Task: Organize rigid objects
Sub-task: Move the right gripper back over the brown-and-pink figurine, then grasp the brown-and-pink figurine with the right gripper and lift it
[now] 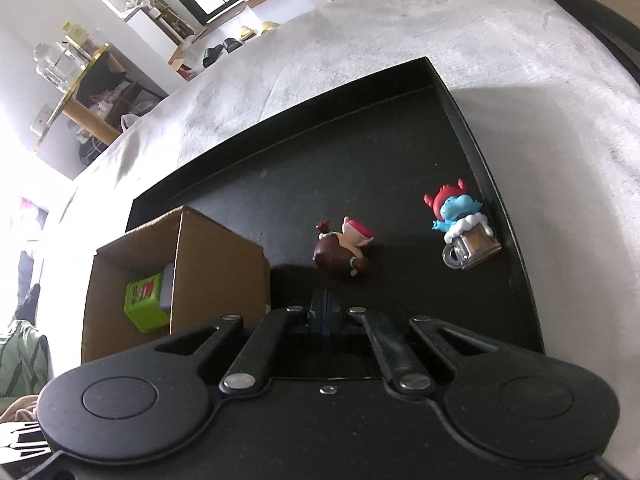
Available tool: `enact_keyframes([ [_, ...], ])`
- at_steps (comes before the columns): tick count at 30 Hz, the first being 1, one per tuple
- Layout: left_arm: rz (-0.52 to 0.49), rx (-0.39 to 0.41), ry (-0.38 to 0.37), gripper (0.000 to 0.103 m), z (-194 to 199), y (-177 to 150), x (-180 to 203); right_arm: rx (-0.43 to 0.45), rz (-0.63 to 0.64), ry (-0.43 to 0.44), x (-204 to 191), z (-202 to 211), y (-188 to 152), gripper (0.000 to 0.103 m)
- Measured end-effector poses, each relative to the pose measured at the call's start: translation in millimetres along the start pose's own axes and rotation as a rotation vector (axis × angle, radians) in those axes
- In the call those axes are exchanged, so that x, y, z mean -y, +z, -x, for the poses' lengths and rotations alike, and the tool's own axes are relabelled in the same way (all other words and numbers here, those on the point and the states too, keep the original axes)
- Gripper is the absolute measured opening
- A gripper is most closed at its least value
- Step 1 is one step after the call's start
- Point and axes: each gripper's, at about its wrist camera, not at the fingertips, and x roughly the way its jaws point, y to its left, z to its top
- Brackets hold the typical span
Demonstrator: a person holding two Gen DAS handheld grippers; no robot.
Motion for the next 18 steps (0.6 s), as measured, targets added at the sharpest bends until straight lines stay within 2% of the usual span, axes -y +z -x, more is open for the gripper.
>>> enact_keyframes([
  [2,0.000,0.000,0.000,0.012,0,0,1,-0.002,-0.010,0.003,0,-2,2,0.008],
  [3,-0.001,0.000,0.000,0.012,1,0,1,0.002,-0.006,-0.008,-3,-5,5,0.021],
  [4,-0.001,-0.001,0.001,0.012,1,0,1,0.007,0.000,-0.021,-6,-7,7,0.038],
  [6,0.000,-0.003,0.000,0.012,0,1,1,0.027,0.020,-0.040,-9,-10,10,0.052],
  [16,0.008,-0.007,-0.002,0.012,-4,4,1,-0.008,-0.004,-0.060,-12,-42,28,0.052],
  [18,0.011,-0.006,-0.005,0.012,-5,4,0,-0.018,-0.001,-0.073,-13,-48,29,0.046],
])
